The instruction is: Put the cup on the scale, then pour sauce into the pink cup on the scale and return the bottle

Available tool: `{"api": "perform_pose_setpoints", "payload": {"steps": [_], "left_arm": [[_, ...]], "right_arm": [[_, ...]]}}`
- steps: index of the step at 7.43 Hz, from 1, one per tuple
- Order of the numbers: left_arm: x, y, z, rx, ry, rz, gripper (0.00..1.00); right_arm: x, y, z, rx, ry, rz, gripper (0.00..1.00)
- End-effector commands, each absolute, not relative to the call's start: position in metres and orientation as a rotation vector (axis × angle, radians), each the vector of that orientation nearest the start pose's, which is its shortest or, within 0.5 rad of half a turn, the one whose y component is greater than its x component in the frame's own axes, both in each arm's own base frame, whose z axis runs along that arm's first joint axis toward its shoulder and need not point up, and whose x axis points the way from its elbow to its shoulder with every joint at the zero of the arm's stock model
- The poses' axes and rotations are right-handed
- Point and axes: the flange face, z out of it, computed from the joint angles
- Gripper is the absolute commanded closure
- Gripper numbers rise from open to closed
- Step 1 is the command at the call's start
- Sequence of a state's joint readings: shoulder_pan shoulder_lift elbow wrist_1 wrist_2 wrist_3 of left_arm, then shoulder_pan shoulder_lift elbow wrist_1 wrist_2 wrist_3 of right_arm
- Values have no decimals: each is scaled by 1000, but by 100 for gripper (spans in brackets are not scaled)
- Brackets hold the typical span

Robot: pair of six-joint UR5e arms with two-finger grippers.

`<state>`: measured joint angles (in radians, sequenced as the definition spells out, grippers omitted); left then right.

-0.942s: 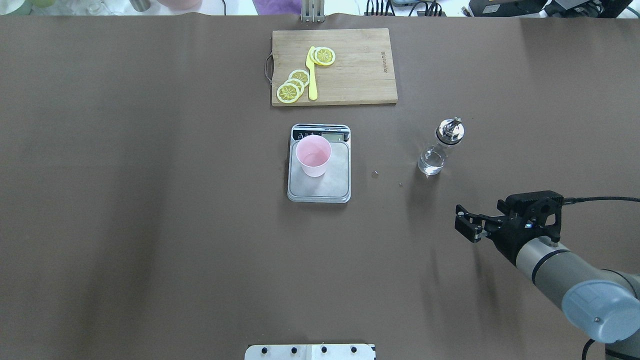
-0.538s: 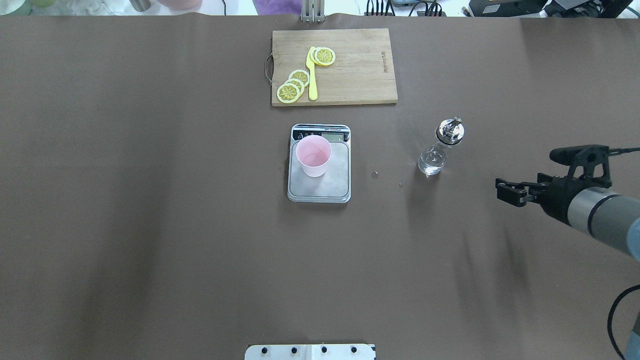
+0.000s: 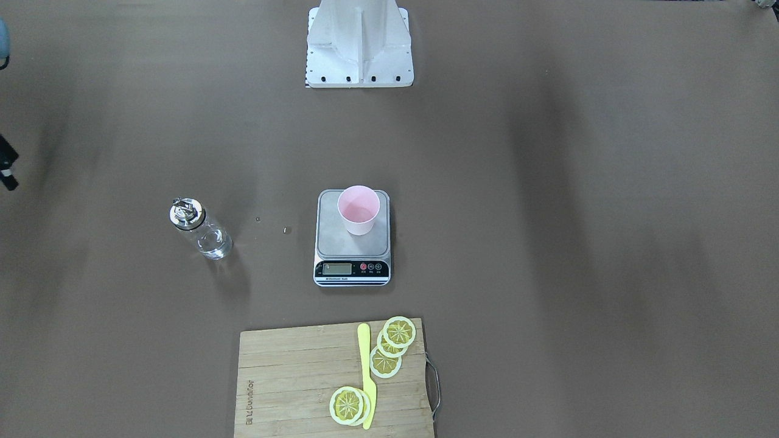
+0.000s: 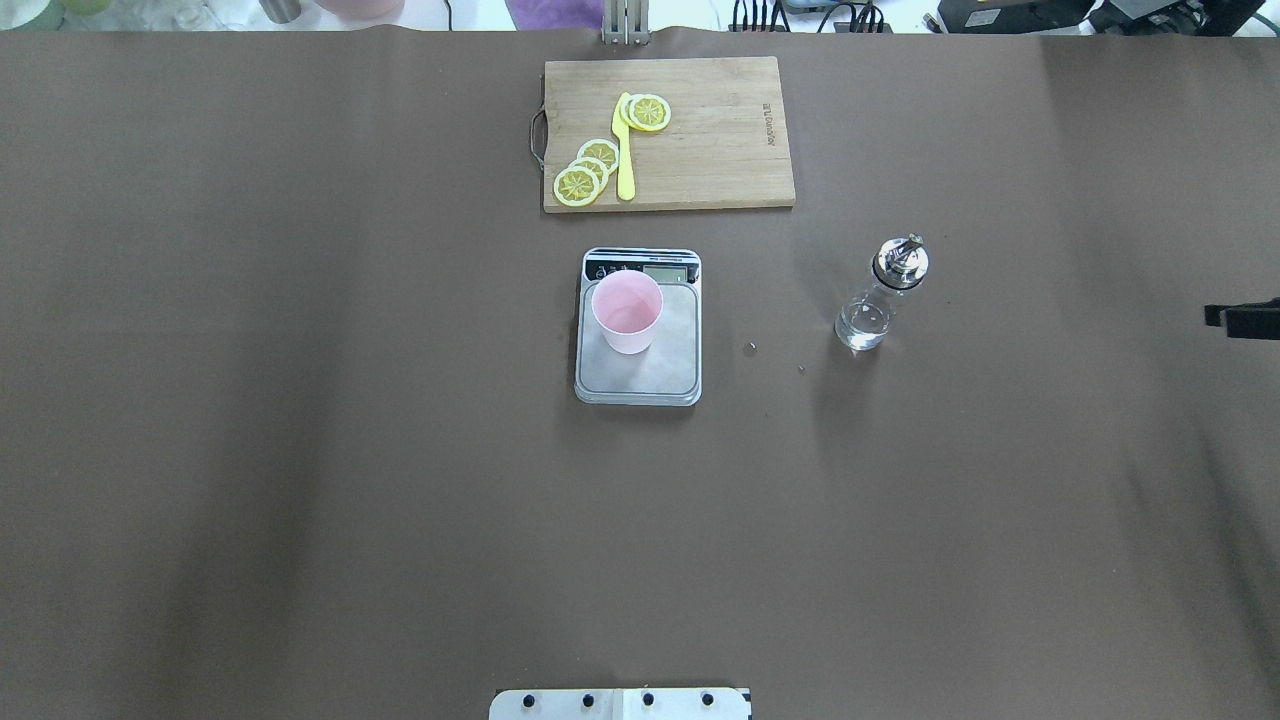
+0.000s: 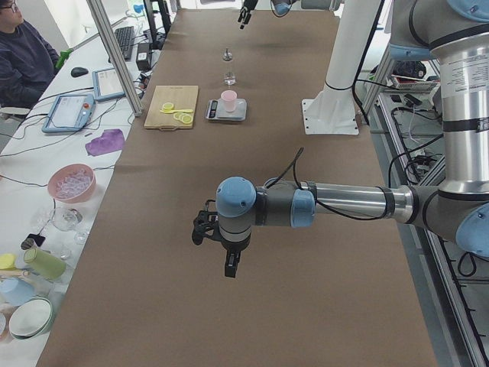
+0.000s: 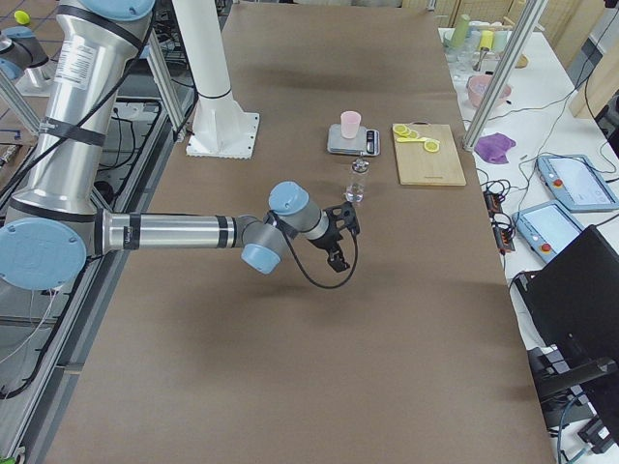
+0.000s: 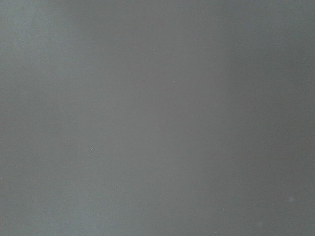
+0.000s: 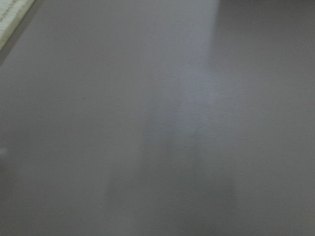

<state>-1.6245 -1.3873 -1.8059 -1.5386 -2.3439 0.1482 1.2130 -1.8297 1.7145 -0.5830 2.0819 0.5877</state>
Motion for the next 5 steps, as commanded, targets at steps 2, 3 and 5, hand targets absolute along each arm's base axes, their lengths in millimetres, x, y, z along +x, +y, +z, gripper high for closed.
{"api": "perform_pose_setpoints", "payload": {"steps": [2,3,5], "left_arm": [[-86,-410,630,94,768,97,2],[-86,-409,631,93,766,96,2],[-86,-409,633,84,767,93,2]], "right_arm": [[50,-446,623,479,-795,-9,0],[67,-463,619,444,-766,-24,0],[68,-511,592,335,-744,-74,0]]}}
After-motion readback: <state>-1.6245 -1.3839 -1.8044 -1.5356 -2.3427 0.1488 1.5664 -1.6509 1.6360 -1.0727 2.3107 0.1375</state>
